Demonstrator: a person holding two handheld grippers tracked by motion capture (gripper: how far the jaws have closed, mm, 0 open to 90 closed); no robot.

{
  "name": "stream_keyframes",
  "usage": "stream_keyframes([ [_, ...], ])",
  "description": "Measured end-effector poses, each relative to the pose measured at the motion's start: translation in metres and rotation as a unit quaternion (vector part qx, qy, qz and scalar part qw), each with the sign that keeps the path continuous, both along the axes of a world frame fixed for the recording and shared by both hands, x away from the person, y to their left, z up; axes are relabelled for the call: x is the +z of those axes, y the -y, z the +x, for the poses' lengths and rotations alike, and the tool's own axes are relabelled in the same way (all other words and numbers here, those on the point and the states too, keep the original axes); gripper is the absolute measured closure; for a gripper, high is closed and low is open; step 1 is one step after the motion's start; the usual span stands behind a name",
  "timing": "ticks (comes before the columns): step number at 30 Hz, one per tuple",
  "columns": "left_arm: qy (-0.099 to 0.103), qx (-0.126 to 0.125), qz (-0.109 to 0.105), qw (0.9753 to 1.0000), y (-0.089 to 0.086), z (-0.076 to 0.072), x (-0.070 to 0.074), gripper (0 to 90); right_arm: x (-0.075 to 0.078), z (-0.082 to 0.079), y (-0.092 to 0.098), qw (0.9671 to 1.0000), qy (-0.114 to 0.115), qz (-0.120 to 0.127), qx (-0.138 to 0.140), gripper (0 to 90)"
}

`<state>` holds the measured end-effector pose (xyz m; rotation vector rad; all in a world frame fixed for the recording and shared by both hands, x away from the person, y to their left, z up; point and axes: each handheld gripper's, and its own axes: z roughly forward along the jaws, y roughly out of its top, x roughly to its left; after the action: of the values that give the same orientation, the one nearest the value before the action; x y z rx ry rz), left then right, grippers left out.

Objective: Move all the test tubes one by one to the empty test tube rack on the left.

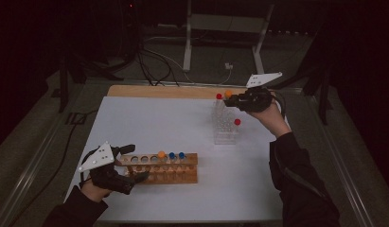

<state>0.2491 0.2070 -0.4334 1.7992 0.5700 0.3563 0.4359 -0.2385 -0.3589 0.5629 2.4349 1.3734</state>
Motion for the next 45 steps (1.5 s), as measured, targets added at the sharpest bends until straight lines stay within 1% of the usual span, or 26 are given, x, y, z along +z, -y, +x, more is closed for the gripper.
stream_keyframes([
  [1,-0.002,0.005,0.000,1.0000,0.001,0.000,0.002,0.8,0.000,-0.004,0.000,1.0000,-0.001,-0.002,0.001,75.1],
  [4,-0.005,0.002,0.002,1.0000,0.006,0.001,0.009,0.8,0.001,-0.016,-0.001,0.9999,-0.001,-0.005,0.009,75.0],
  [7,-0.005,-0.011,0.003,0.9999,0.012,0.000,0.017,0.8,0.000,-0.029,-0.003,0.9998,-0.003,-0.006,0.018,75.0],
  [9,-0.002,-0.015,0.007,0.9999,0.018,0.000,0.022,0.7,-0.001,-0.038,-0.004,0.9997,-0.003,-0.008,0.024,75.0],
  [10,0.000,-0.021,0.009,0.9997,0.021,0.000,0.025,0.7,-0.001,-0.042,-0.004,0.9996,-0.005,-0.006,0.026,75.0],
  [11,0.001,-0.022,0.011,0.9997,0.024,0.000,0.027,0.7,-0.002,-0.046,-0.004,0.9995,-0.007,-0.005,0.032,75.1],
  [12,0.001,-0.030,0.011,0.9995,0.028,0.000,0.030,0.7,-0.004,-0.050,-0.005,0.9994,-0.007,-0.007,0.032,75.1],
  [14,0.003,-0.034,0.015,0.9993,0.034,0.000,0.034,0.7,-0.006,-0.059,-0.006,0.9991,-0.010,-0.008,0.040,75.0],
  [15,0.003,-0.042,0.015,0.9990,0.037,0.000,0.036,0.7,-0.008,-0.063,-0.007,0.9991,-0.009,-0.009,0.041,75.0],
  [17,0.005,-0.044,0.014,0.9989,0.043,0.001,0.039,0.7,-0.011,-0.071,-0.007,0.9987,-0.012,-0.009,0.049,75.0],
  [18,0.005,-0.052,0.012,0.9986,0.046,0.001,0.041,0.8,-0.013,-0.075,-0.008,0.9987,-0.011,-0.012,0.047,75.0],
  [22,0.008,-0.058,0.011,0.9983,0.061,0.001,0.047,0.8,-0.021,-0.089,-0.009,0.9982,-0.017,-0.017,0.054,75.0],
  [23,0.008,-0.057,0.012,0.9983,0.066,0.002,0.048,0.8,-0.023,-0.092,-0.009,0.9982,-0.018,-0.016,0.054,75.0],
  [24,0.005,-0.062,0.010,0.9980,0.070,0.003,0.050,0.8,-0.025,-0.095,-0.009,0.9982,-0.021,-0.014,0.055,75.0],
  [26,0.008,-0.063,0.013,0.9979,0.078,0.005,0.052,0.8,-0.029,-0.101,-0.009,0.9981,-0.023,-0.016,0.055,75.0],
  [30,0.005,-0.072,0.017,0.9973,0.097,0.010,0.055,1.6,-0.037,-0.111,-0.010,0.9978,-0.028,-0.011,0.060,75.0],
  [31,0.007,-0.068,0.020,0.9975,0.102,0.011,0.056,1.8,-0.039,-0.114,-0.011,0.9976,-0.029,-0.010,0.062,75.0],
  [35,0.006,-0.074,0.019,0.9970,0.122,0.014,0.059,4.9,-0.045,-0.124,-0.013,0.9971,-0.033,-0.009,0.069,75.0],
  [39,0.011,-0.089,0.022,0.9957,0.144,0.017,0.062,9.8,-0.049,-0.130,-0.015,0.9965,-0.037,-0.012,0.074,75.0],
  [40,0.012,-0.093,0.023,0.9953,0.147,0.018,0.062,13.1,-0.050,-0.131,-0.015,0.9966,-0.035,-0.013,0.073,75.0],
  [41,0.015,-0.091,0.025,0.9955,0.152,0.019,0.061,14.7,-0.050,-0.132,-0.015,0.9965,-0.037,-0.009,0.075,75.0],
  [42,0.016,-0.091,0.026,0.9953,0.156,0.021,0.061,15.8,-0.051,-0.133,-0.015,0.9963,-0.039,-0.005,0.077,75.0],
  [44,0.014,-0.094,0.028,0.9951,0.164,0.023,0.059,16.3,-0.051,-0.135,-0.015,0.9962,-0.038,-0.006,0.077,75.0],
  [45,0.009,-0.095,0.029,0.9951,0.167,0.025,0.059,16.9,-0.051,-0.136,-0.015,0.9961,-0.040,-0.004,0.079,75.0],
])
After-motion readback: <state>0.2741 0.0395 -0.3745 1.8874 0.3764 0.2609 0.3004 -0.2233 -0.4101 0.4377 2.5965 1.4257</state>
